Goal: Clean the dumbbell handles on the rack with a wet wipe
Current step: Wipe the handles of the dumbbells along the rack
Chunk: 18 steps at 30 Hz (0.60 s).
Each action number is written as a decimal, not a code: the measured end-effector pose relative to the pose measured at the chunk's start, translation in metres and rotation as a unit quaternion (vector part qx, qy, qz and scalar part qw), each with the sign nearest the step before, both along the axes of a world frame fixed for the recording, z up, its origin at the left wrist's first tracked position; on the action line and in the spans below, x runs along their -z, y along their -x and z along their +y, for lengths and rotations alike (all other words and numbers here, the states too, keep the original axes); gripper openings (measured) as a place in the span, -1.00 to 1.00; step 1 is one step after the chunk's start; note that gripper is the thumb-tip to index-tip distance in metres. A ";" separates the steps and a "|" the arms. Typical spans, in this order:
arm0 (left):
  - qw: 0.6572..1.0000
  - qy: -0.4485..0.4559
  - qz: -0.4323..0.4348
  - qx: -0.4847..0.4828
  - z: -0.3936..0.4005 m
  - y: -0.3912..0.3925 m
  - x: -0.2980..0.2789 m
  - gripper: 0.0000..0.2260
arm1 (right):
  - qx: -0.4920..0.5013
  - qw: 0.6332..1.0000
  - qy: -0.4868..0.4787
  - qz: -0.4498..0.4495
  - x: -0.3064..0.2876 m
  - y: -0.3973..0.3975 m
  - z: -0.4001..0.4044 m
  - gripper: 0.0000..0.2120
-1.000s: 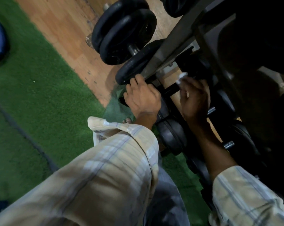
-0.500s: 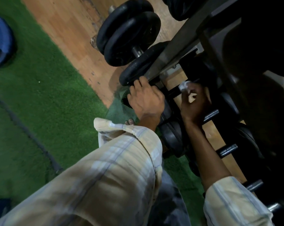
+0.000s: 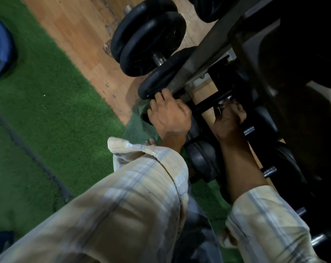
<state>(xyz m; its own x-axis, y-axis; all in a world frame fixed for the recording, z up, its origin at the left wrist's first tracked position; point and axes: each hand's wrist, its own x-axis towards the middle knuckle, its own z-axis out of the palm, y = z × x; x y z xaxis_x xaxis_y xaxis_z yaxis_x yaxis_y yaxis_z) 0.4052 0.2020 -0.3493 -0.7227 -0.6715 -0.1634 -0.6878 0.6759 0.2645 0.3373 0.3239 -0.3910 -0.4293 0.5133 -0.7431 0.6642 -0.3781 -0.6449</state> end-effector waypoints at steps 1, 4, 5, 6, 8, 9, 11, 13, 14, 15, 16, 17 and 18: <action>1.000 0.001 0.000 0.002 0.000 0.000 0.000 -0.67 | -0.010 1.000 0.014 -0.003 0.001 -0.001 0.001 -0.84; 1.000 0.003 -0.001 0.002 0.000 0.001 -0.001 -0.68 | -0.076 0.996 0.040 -0.032 0.001 -0.010 0.001 -0.84; 1.000 0.003 0.000 0.000 0.000 0.001 -0.001 -0.67 | -0.109 0.992 0.045 -0.051 0.003 -0.014 0.001 -0.81; 1.000 0.003 0.003 -0.001 0.000 0.001 -0.001 -0.66 | -0.143 0.986 0.061 -0.062 0.003 -0.019 0.002 -0.79; 1.000 0.004 0.009 -0.004 0.001 0.001 -0.001 -0.65 | -0.211 0.970 0.102 -0.070 0.006 -0.028 0.003 -0.72; 1.000 0.004 0.011 -0.004 0.001 0.001 -0.001 -0.65 | -0.242 0.962 0.106 -0.072 0.007 -0.032 0.005 -0.72; 1.000 0.005 0.011 -0.004 0.001 0.001 -0.002 -0.64 | -0.303 0.947 0.078 -0.075 0.004 -0.038 0.007 -0.83; 1.000 0.006 0.014 -0.005 0.001 0.001 -0.002 -0.64 | -0.332 0.937 0.076 -0.078 0.001 -0.038 0.007 -0.82; 1.000 0.006 0.015 -0.005 0.002 0.001 -0.002 -0.65 | -0.330 0.936 0.096 -0.077 0.000 -0.037 0.007 -0.83; 1.000 0.005 0.016 -0.006 0.001 0.001 -0.002 -0.65 | -0.325 0.936 0.112 -0.079 0.000 -0.036 0.006 -0.83; 1.000 0.003 0.016 -0.006 0.002 0.001 -0.002 -0.65 | -0.307 0.940 0.127 -0.080 0.001 -0.037 0.008 -0.81; 1.000 0.001 0.015 -0.006 0.002 0.001 -0.002 -0.64 | -0.279 0.947 0.137 -0.084 0.001 -0.034 0.010 -0.81; 1.000 0.001 0.015 -0.006 0.002 0.001 -0.001 -0.65 | -0.248 0.955 0.142 -0.083 0.001 -0.032 0.015 -0.77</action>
<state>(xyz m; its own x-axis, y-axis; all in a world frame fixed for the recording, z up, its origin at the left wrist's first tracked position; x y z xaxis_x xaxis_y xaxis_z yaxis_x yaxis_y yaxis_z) 0.4046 0.2037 -0.3479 -0.7187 -0.6809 -0.1407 -0.6882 0.6679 0.2834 0.3690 0.3390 -0.3922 -0.4318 0.0458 -0.9008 0.8909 -0.1346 -0.4339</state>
